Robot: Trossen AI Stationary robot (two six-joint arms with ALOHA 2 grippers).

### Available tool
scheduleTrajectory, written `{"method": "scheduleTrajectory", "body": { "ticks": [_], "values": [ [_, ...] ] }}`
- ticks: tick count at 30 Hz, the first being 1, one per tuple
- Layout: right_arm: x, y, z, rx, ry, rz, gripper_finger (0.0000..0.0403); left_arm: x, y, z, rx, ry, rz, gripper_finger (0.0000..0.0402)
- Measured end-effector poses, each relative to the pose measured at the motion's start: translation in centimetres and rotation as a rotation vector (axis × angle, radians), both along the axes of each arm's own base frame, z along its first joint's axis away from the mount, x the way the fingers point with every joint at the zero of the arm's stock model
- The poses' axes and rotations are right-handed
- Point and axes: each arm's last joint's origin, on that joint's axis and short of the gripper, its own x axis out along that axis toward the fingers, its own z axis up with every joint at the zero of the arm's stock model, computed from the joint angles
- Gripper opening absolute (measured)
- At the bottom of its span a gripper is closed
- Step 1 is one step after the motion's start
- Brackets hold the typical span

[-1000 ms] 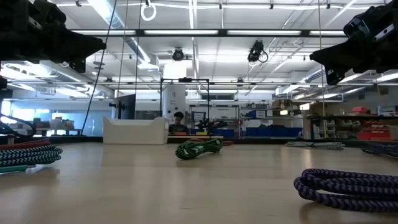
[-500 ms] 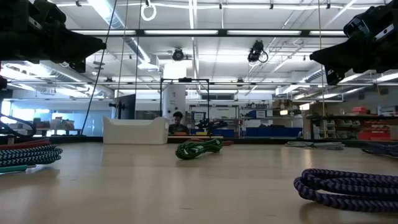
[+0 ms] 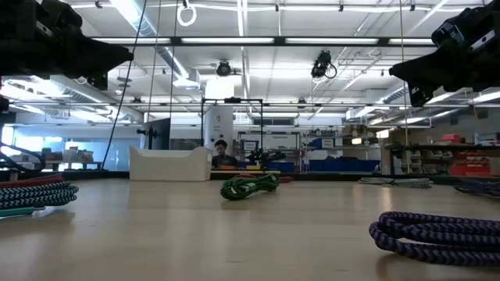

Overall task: Pick and place USB-C Cables
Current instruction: Put the bottom pink USB cable into the white bin

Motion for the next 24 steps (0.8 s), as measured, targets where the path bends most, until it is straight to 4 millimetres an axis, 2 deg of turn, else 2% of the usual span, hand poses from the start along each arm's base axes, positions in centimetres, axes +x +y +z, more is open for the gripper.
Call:
{"method": "scheduleTrajectory", "body": {
  "ticks": [2, 6, 10, 14, 16, 19, 24],
  "values": [
    [0.0, 0.0, 0.0, 0.0, 0.0, 0.001, 0.0023, -0.2, 0.0, 0.8, 0.063, -0.079, 0.011, 0.005],
    [0.0, 0.0, 0.0, 0.0, 0.0, 0.0, 0.0023, -0.5, -0.1, 1.8, 0.082, -0.184, 0.016, 0.005],
    [0.0, 0.0, 0.0, 0.0, 0.0, 0.0, 0.0023, -0.6, -0.1, 2.2, -0.034, -0.241, -0.02, 0.005],
    [0.0, 0.0, 0.0, 0.0, 0.0, 0.001, 0.0023, -0.6, -0.1, 2.5, -0.005, -0.266, -0.008, 0.005],
    [0.0, 0.0, 0.0, 0.0, 0.0, 0.0, 0.0023, -0.1, 0.1, 2.4, -0.031, -0.196, 0.031, 0.0047],
    [0.0, 0.0, 0.0, 0.0, -0.001, 0.0, 0.0023, 0.7, 0.5, 3.1, -0.11, -0.067, 0.142, 0.0034],
    [0.0, 0.0, 0.0, 0.0, 0.0, 0.0, 0.0023, 2.8, 1.4, 4.3, -0.252, 0.264, 0.399, 0.0011]
  ]
}}
